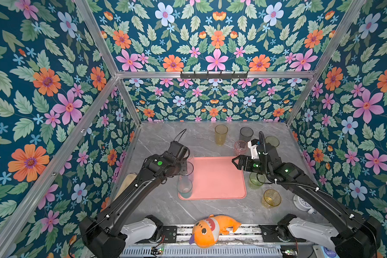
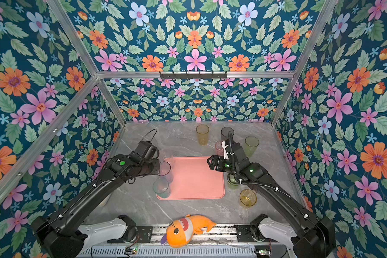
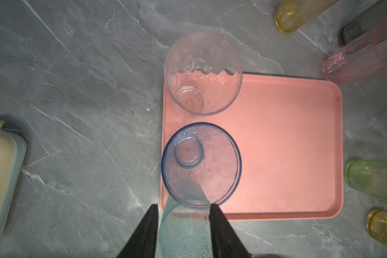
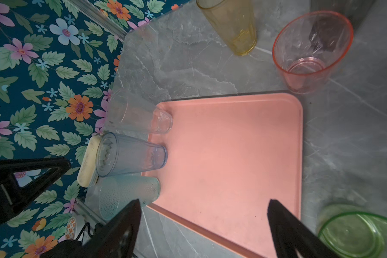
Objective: Place the glasses into the tray
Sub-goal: Place the glass on the tray, then pick up the glass from the top-center of the table.
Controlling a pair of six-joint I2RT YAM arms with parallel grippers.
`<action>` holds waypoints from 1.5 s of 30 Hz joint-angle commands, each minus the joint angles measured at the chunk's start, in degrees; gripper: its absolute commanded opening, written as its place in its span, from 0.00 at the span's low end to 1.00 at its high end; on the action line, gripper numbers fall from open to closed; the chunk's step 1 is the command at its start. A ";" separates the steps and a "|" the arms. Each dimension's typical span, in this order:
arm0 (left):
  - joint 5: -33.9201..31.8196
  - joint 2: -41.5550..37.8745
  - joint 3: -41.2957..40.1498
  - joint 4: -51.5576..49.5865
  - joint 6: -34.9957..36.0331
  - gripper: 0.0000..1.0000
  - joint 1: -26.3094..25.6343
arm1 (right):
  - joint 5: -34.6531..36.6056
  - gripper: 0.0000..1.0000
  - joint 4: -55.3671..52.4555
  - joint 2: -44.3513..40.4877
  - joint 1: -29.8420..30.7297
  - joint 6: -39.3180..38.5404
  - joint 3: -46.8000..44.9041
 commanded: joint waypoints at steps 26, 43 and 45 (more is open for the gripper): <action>-16.43 -7.01 -2.19 11.18 -2.53 0.45 0.88 | 5.13 0.88 -4.59 34.57 -7.12 -14.90 37.06; -17.46 -8.10 -3.77 12.55 -0.21 0.55 0.87 | 9.98 0.79 -14.52 55.60 -7.29 -16.77 59.84; -19.07 -8.09 -3.87 12.48 0.21 0.61 0.88 | 9.87 0.79 -15.17 57.37 -7.34 -16.87 62.08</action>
